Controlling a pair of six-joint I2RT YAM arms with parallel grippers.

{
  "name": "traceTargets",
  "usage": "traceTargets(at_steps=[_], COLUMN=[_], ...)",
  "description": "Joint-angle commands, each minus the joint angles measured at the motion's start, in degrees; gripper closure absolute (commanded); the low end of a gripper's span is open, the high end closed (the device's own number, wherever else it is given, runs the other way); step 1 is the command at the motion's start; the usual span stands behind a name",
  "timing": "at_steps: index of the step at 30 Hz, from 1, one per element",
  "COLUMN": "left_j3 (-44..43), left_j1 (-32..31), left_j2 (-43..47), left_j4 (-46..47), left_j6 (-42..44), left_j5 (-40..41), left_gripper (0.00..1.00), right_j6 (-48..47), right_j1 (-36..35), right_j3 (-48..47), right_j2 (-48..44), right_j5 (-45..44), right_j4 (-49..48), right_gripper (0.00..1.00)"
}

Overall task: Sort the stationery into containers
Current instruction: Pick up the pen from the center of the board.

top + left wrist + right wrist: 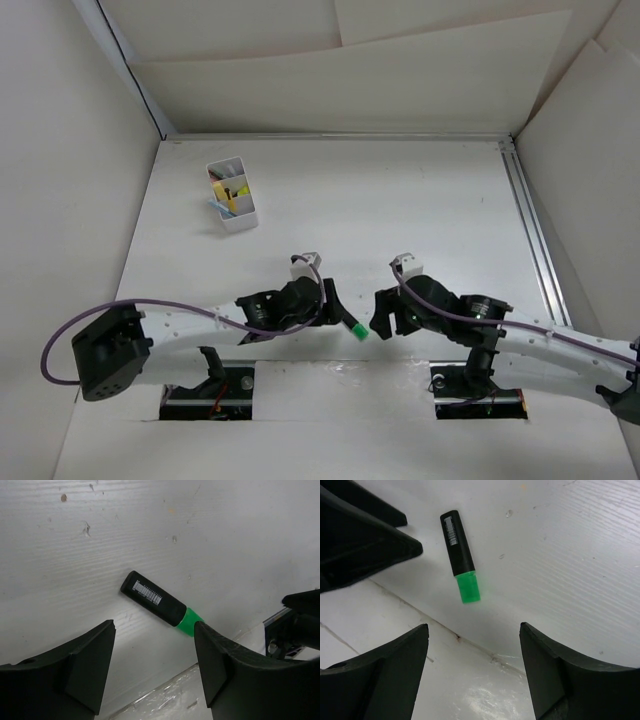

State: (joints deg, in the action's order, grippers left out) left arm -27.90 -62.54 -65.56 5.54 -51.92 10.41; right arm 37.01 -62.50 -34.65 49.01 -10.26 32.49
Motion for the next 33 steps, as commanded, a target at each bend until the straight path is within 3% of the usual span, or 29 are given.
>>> traceTargets(at_steps=[1,17,20,29,33], left_j3=[-2.76,-11.82,-13.31,-20.78,-23.6], left_j1=[-1.7,-4.69,-6.97,-9.17,-11.1], left_j2=[-4.2,-18.81,-20.56,-29.26,-29.89], left_j4=[1.24,-6.23,-10.1,-19.41,-23.21], left_j6=[-2.31,-6.68,-10.03,-21.01,-23.58], left_j5=[0.57,8.73,13.38,14.36,17.7], left_gripper=[0.39,0.39,0.48,0.74,0.74], right_j6=[3.5,3.5,3.5,2.28,1.75], right_j1=[-0.61,-0.61,-0.61,-0.61,-0.61], right_j3=[-0.68,-0.68,-0.68,-3.58,-3.58], right_j2=[-3.04,-6.04,-6.56,-12.8,-13.33], right_j5=[-4.68,-4.86,-5.9,-11.1,-11.1], right_j4=[1.79,1.87,1.87,1.71,1.0], right_gripper=[0.22,0.22,0.22,0.22,0.22])
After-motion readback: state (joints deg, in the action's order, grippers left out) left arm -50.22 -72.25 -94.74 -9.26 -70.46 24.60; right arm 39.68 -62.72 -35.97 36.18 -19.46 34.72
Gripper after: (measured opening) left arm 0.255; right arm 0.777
